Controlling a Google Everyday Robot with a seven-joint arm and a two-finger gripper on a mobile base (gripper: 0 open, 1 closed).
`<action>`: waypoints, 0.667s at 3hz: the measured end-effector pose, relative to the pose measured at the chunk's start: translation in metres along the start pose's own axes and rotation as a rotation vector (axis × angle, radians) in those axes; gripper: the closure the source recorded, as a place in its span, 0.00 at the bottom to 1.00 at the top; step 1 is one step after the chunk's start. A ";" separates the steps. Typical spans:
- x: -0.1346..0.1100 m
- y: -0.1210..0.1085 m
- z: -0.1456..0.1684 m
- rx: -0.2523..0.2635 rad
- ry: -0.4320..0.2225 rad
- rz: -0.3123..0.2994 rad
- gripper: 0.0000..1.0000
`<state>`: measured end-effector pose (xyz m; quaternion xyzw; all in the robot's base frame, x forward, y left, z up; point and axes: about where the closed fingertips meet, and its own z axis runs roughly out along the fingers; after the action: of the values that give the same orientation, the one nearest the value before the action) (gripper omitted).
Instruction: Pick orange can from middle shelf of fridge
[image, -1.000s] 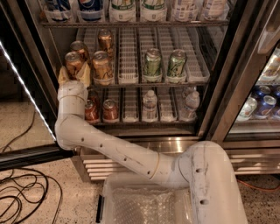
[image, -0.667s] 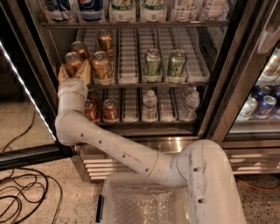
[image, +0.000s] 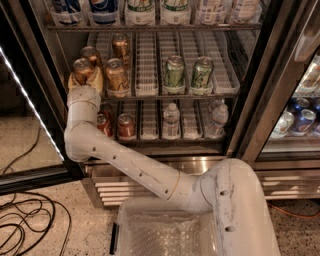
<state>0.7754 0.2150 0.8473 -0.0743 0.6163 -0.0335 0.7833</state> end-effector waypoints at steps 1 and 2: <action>0.001 -0.002 -0.004 -0.029 0.000 0.015 1.00; -0.012 -0.016 -0.025 -0.091 -0.050 0.049 1.00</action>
Offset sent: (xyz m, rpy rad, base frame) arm -0.0874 -0.0356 0.0235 0.0293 -0.1173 0.2538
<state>0.7483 0.1992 0.8557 -0.0956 0.5989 0.0160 0.7949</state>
